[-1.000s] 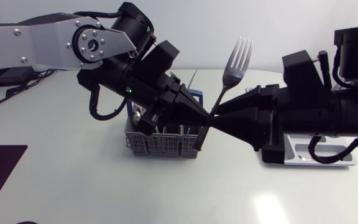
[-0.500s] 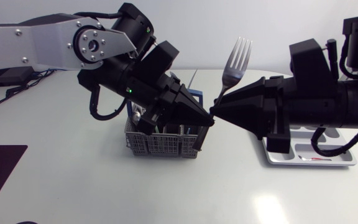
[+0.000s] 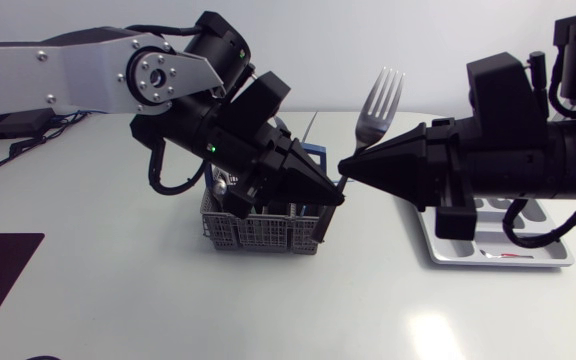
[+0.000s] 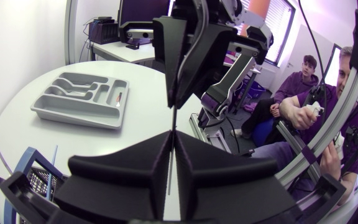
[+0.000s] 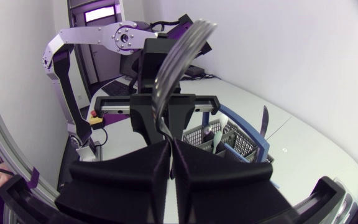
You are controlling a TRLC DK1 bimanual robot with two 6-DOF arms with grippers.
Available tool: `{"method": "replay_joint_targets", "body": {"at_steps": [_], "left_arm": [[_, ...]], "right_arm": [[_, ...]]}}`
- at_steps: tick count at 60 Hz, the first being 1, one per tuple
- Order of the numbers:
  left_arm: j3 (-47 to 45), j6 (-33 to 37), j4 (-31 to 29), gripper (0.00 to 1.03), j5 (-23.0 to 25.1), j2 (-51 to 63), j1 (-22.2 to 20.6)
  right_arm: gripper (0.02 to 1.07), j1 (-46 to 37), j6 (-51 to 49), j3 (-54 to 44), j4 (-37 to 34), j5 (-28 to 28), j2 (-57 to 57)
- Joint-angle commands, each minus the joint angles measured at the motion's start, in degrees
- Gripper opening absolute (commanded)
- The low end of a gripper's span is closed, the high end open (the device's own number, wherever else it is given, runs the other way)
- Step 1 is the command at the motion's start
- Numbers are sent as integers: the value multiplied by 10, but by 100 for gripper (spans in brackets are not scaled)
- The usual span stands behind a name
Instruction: Unload the cutlery basket into the drawer organizer.
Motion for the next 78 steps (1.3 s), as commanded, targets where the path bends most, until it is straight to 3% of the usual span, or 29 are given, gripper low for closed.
{"method": "replay_joint_targets", "body": {"at_steps": [1, 12, 19, 29, 31, 46, 55, 72, 78], "left_arm": [[28, -16, -1, 40, 17, 9, 5], [54, -73, 16, 83, 9, 14, 32], [54, -147, 78, 92, -19, 4, 53], [46, -205, 137, 96, -116, -7, 59], [46, -209, 141, 96, -159, -7, 55], [7, -211, 173, 96, -310, -12, 37], [-25, -209, 206, 96, -356, -27, 35], [-53, -203, 227, 96, -393, -41, 38], [-58, -203, 231, 96, -409, -41, 37]], "right_arm": [[8, -4, 10, 12, -13, 7, 7], [8, -18, 2, 22, -42, 13, 6], [8, -40, -9, 27, -64, 27, 6], [8, -114, -34, 57, -93, 63, 40], [8, -129, -41, 66, -97, 87, 54], [8, -222, -62, 125, -83, 233, 181], [8, -271, -61, 179, -75, 307, 274], [8, -301, -41, 284, -70, 494, 436], [8, -314, -25, 327, -68, 529, 493]]}}
